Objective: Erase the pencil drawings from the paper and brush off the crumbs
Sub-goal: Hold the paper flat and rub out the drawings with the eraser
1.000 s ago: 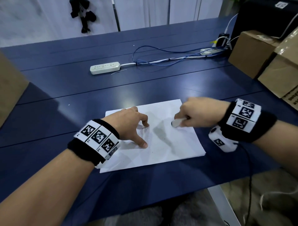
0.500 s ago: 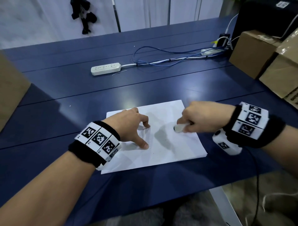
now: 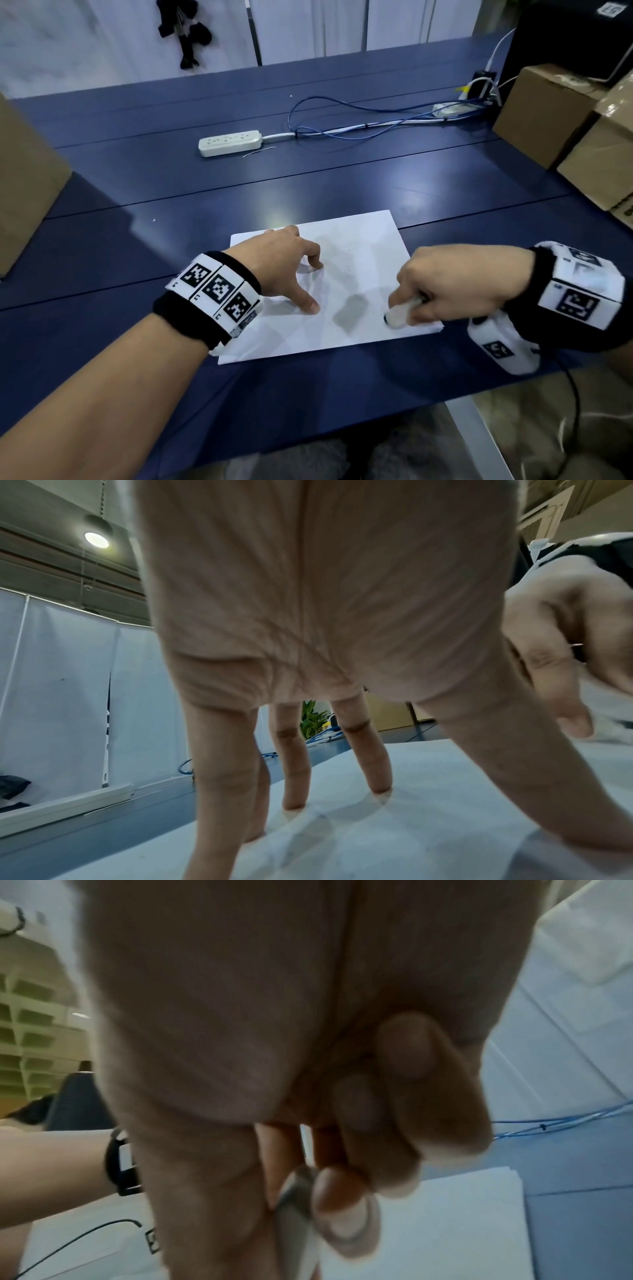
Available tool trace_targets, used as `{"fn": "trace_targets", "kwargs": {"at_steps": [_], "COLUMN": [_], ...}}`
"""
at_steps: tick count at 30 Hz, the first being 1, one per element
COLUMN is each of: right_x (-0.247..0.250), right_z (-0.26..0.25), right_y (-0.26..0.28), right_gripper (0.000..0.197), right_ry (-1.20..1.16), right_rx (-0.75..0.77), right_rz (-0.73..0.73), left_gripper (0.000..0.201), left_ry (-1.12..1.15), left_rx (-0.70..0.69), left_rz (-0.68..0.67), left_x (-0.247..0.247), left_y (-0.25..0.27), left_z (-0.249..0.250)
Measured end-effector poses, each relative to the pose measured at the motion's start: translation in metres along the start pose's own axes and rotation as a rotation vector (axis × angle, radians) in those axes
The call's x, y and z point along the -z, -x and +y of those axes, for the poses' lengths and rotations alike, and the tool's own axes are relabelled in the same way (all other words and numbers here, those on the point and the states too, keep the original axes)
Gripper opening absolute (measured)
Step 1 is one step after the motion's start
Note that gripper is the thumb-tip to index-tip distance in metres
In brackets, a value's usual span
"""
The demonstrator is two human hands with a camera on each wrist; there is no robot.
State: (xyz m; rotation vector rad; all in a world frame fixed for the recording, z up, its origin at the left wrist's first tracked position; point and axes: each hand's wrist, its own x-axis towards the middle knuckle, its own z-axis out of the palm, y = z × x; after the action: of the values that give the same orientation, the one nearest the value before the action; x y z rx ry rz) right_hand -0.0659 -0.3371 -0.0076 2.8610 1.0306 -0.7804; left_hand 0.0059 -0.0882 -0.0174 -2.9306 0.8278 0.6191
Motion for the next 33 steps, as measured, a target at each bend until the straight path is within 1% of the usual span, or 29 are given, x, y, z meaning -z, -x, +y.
{"fn": "trace_targets", "kwargs": {"at_steps": [1, 2, 5, 6, 8, 10, 11, 12, 13, 15, 17, 19, 20, 21, 24, 25, 26, 27, 28, 29, 30, 31, 32, 33], "right_x": [0.003, 0.005, 0.012, 0.012, 0.005, 0.003, 0.002, 0.001, 0.002, 0.006, 0.015, 0.018, 0.015, 0.012, 0.004, 0.004, 0.005, 0.008, 0.011, 0.015, 0.017, 0.017, 0.015, 0.014], "right_z": [0.001, 0.005, 0.027, 0.033, 0.036, 0.024, 0.017, 0.013, 0.012, 0.021, 0.032, 0.042, 0.043, 0.040, 0.019, 0.014, 0.014, 0.017, 0.023, 0.029, 0.034, 0.037, 0.037, 0.034], "right_y": [-0.002, -0.007, -0.030, -0.032, -0.030, -0.020, -0.015, -0.013, -0.013, -0.023, -0.034, -0.040, -0.039, -0.035, -0.020, -0.017, -0.017, -0.021, -0.027, -0.031, -0.033, -0.035, -0.034, -0.031], "right_gripper": [0.032, 0.034, 0.029, 0.031, 0.031, 0.024, 0.025, 0.028, 0.030, 0.028, 0.022, 0.023, 0.025, 0.025, 0.029, 0.030, 0.029, 0.026, 0.023, 0.023, 0.025, 0.026, 0.023, 0.019], "right_ry": [-0.028, -0.020, 0.130, 0.168, 0.146, 0.025, -0.040, -0.093, -0.123, -0.093, 0.020, 0.129, 0.142, 0.129, -0.077, -0.103, -0.084, -0.038, 0.022, 0.088, 0.138, 0.158, 0.140, 0.089], "right_rx": [-0.025, -0.067, -0.267, -0.292, -0.220, -0.046, 0.022, 0.059, 0.064, -0.003, -0.152, -0.245, -0.240, -0.201, 0.013, 0.041, 0.028, -0.027, -0.112, -0.203, -0.258, -0.272, -0.244, -0.176], "right_rz": [-0.011, 0.021, 0.194, 0.227, 0.224, 0.128, 0.057, 0.003, -0.021, 0.060, 0.177, 0.241, 0.235, 0.205, 0.050, 0.002, 0.011, 0.057, 0.119, 0.173, 0.207, 0.214, 0.204, 0.176], "left_gripper": [0.070, 0.070, 0.070, 0.070, 0.069, 0.068, 0.068, 0.068, 0.068, 0.068, 0.068, 0.068, 0.069, 0.069, 0.069, 0.069, 0.069, 0.069, 0.069, 0.069, 0.069, 0.069, 0.069, 0.069], "left_ry": [-0.005, -0.009, -0.005, -0.004, 0.005, 0.019, 0.019, 0.015, 0.009, -0.001, 0.005, 0.017, 0.019, 0.020, 0.021, 0.019, 0.016, 0.014, 0.012, 0.012, 0.012, 0.013, 0.014, 0.013], "left_rx": [-0.002, -0.003, -0.005, -0.007, -0.006, 0.000, 0.002, 0.001, 0.001, 0.001, -0.004, -0.005, -0.004, -0.003, -0.008, -0.009, -0.010, -0.010, -0.009, -0.010, -0.010, -0.008, -0.006, -0.003], "left_rz": [-0.001, -0.004, -0.004, -0.002, 0.002, 0.004, 0.005, 0.006, 0.005, 0.002, 0.000, 0.002, 0.002, 0.002, -0.001, -0.002, -0.004, -0.005, -0.005, -0.006, -0.005, -0.003, 0.000, 0.001], "left_x": [0.000, 0.001, 0.000, 0.000, 0.000, -0.001, -0.002, -0.002, -0.001, -0.001, 0.000, 0.000, 0.000, 0.000, -0.001, -0.001, -0.001, -0.001, 0.000, 0.000, 0.000, 0.000, 0.000, 0.000], "left_y": [0.000, 0.000, 0.000, 0.001, 0.001, 0.000, -0.001, -0.001, -0.001, -0.001, -0.001, -0.001, -0.001, -0.001, -0.002, -0.002, -0.002, -0.002, -0.002, -0.002, -0.001, 0.000, 0.000, 0.001], "left_z": [0.001, 0.001, 0.000, 0.001, 0.000, -0.001, -0.002, -0.002, -0.001, 0.000, 0.000, -0.001, -0.001, -0.002, -0.002, -0.002, -0.001, -0.001, 0.000, 0.000, 0.000, 0.000, -0.001, -0.002]}}
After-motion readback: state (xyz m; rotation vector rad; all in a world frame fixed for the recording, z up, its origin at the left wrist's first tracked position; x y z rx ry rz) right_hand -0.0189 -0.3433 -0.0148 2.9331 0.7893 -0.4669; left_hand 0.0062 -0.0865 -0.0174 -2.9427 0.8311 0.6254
